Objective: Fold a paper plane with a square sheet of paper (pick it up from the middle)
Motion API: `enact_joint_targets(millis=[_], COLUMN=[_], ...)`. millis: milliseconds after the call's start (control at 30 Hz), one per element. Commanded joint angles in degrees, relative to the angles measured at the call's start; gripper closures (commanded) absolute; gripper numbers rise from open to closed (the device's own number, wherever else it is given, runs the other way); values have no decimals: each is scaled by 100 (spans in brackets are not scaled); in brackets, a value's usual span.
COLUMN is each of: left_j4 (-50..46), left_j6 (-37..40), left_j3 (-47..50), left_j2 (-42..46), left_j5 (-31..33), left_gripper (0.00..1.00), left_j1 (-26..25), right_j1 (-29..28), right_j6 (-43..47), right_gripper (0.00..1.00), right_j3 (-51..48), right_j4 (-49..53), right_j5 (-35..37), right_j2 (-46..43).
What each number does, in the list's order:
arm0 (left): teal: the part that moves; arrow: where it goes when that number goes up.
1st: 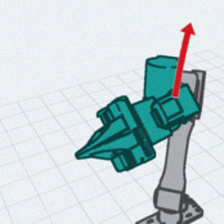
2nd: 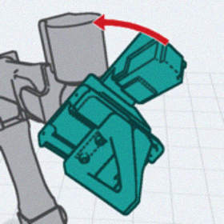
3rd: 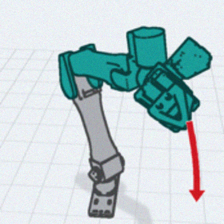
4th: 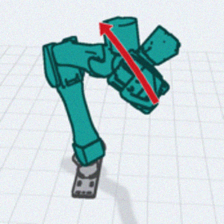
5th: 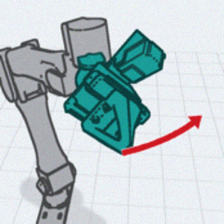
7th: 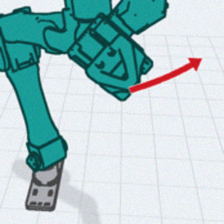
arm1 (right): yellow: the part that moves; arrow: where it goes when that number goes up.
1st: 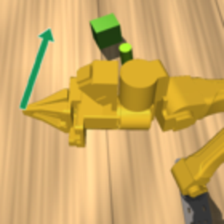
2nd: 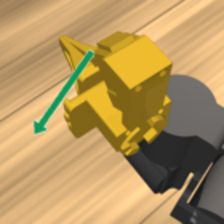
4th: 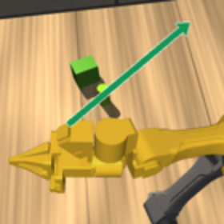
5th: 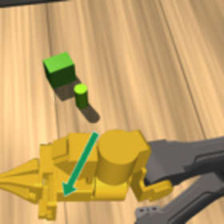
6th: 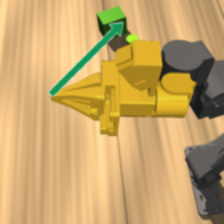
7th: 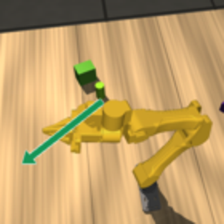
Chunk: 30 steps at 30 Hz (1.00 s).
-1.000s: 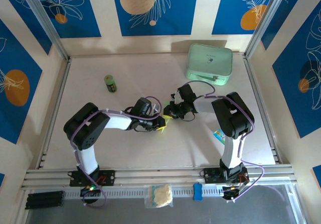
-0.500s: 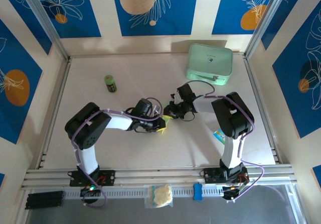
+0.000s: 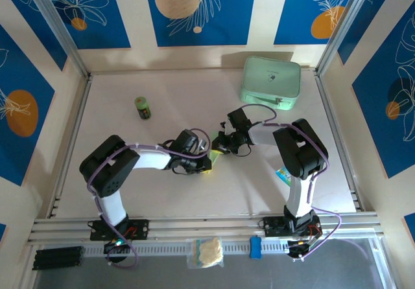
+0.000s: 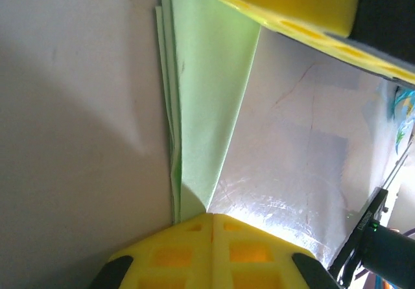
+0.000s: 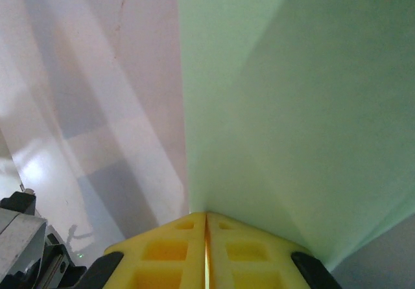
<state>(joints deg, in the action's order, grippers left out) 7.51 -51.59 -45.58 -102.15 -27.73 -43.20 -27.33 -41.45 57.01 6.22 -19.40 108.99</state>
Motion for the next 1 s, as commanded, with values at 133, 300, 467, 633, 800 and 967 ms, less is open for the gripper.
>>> enact_joint_targets(millis=[133, 300, 467, 633, 800, 967], left_j4=[-1365, -1469, -1081, -641, -388, -453], left_j6=[218, 296, 296, 193, 91, 68], left_j3=[565, 510, 172, -131, -470, -498], left_j2=[302, 872, 1318, 1019, 481, 141], left_j5=[223, 337, 456, 548, 599, 924], left_gripper=[98, 98, 96, 95, 96, 99], left_j1=[-206, -208, -166, -106, -66, -57], right_j1=[8, -8, -31, -34, -38, -51], right_j6=[-77, -131, -179, -237, -276, -354], right_gripper=[91, 91, 91, 91, 92, 92], right_j3=[60, 47, 29, 11, 12, 12], right_j4=[617, 642, 645, 606, 592, 537], right_j5=[581, 586, 630, 626, 614, 587], right_j2=[297, 281, 246, 250, 263, 229])
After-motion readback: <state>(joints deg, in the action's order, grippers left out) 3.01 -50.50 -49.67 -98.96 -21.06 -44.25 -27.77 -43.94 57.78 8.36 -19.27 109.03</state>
